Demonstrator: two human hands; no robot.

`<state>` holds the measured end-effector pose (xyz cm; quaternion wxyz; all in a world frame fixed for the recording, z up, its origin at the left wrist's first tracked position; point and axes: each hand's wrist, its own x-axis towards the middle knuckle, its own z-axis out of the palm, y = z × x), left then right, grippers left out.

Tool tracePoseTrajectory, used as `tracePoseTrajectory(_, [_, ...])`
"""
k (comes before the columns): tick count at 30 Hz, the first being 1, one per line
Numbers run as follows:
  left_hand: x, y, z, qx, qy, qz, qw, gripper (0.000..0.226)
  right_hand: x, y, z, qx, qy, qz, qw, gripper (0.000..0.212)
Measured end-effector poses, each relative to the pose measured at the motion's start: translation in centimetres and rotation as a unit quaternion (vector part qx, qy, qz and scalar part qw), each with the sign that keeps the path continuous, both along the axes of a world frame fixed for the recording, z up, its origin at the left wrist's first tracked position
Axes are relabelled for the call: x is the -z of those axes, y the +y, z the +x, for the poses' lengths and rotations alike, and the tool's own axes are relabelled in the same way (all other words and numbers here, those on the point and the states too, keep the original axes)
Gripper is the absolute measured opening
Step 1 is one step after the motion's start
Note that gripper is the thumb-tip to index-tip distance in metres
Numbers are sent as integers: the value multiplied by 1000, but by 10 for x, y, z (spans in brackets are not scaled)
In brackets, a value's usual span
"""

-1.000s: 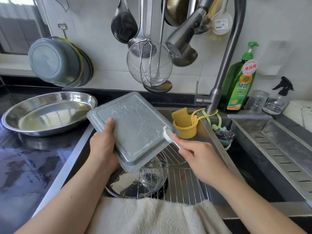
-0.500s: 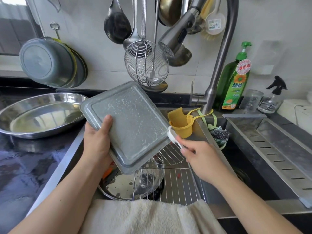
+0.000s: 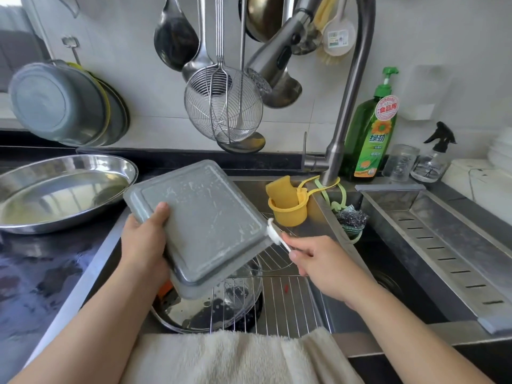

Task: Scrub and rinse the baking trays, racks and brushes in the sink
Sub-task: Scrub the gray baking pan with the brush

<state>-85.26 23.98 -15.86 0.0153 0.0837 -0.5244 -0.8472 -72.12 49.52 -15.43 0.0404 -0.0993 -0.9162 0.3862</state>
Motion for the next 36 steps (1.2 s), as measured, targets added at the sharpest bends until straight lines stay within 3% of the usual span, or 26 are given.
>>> tracePoseTrajectory(4, [1,-2,-3,17,-3,12,1000,37,1,0,-3,3,-8,5,1000,45])
tracePoseTrajectory(9, [1,15,13,128,-6,-57,990,27,0,4,-9,36,15,14,999,44])
tracePoseTrajectory(16, [0,-3,2,48,-37,-29,998,31,-5,2,2,-5,-65,23,998,43])
tracePoseTrajectory(21, [-3,18,19,154,-36,-57,986,17,-15,2,-2,43,1,-18,999,43])
tracePoseTrajectory(27, [-3,5,11,68,-33,-37,996,31,-15,3,6,-9,-60,21,998,44])
tracePoseTrajectory(32, [1,0,5,63,-62,-1,996,33,-20,4,4,24,34,8,999,43])
tracePoseTrajectory(36, [-2,3,9,74,-35,-22,996,34,-11,0,1,3,-19,43,999,43])
